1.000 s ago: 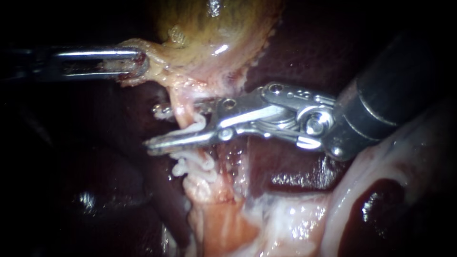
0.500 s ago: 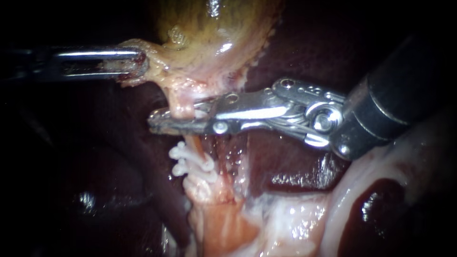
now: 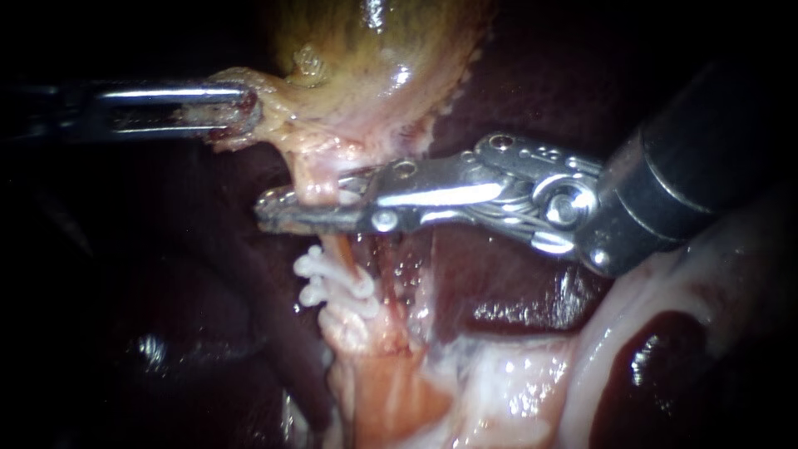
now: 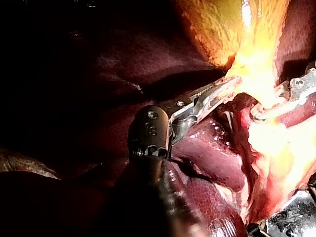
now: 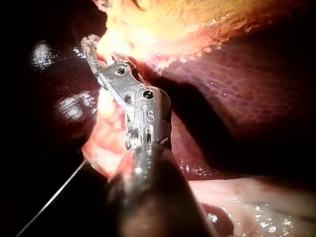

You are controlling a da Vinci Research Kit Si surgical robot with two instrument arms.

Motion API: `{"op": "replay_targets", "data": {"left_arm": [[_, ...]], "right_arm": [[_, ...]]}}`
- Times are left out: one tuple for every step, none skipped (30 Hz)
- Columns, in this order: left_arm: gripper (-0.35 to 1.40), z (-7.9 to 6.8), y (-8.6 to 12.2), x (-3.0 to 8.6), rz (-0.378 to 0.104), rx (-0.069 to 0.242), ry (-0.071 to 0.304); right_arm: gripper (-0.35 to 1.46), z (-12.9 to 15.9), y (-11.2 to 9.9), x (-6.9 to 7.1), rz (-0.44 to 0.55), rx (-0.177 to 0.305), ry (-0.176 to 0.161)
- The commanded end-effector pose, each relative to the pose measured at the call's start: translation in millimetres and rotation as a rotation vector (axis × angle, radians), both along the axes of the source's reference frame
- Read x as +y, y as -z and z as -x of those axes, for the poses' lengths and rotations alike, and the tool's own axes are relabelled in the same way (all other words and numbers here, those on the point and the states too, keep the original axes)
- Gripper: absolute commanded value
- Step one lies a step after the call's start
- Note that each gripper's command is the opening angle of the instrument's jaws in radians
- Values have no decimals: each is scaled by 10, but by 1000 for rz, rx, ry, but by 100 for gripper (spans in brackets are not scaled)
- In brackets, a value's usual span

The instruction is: Clipping third clip left tube

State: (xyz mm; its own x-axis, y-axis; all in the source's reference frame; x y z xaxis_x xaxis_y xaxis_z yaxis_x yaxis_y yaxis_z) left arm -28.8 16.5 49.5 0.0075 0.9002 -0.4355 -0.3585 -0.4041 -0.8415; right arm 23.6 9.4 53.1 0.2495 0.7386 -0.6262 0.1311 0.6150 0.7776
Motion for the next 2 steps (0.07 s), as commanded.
{"op": "replay_targets", "data": {"left_arm": [[-35,0,0,0,0,0,0],[-35,0,0,0,0,0,0]], "right_arm": [[-35,0,-1,0,0,-1,-1],[-35,0,-2,0,0,0,0]]}}
